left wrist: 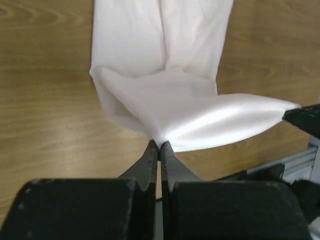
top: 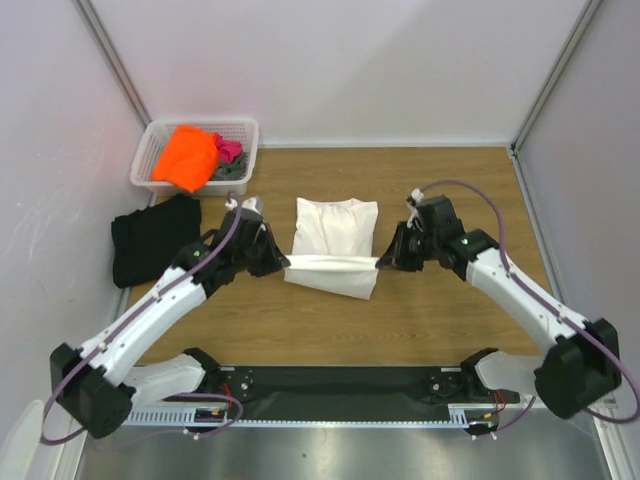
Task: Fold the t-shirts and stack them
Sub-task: Fold the tshirt
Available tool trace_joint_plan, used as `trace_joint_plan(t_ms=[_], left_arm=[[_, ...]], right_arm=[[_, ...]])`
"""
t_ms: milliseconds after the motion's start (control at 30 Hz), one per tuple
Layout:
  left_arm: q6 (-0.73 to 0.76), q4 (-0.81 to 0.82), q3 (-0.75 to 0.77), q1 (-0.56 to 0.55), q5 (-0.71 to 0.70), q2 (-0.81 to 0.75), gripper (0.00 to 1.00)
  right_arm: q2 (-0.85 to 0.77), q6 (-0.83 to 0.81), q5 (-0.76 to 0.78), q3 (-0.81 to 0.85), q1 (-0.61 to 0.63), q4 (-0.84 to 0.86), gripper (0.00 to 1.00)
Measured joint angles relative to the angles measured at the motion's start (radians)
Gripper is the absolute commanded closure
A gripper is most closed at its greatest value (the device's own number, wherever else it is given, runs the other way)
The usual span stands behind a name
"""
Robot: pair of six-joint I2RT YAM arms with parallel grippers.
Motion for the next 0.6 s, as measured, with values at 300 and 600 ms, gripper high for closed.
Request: trace_joint_plan(t_ms=[300, 600], left_arm=[[0.086, 0.045, 0.246, 0.117, 0.049, 0.328, 1.0], [0.143, 0.099, 0.446, 0.21, 0.097, 0.59, 1.0]], right_arm=[[0.353, -0.116, -0.048, 0.266, -0.145, 0.051, 1.0], [0.607, -0.17, -0.108, 0.466, -0.214, 0.092, 1.0]])
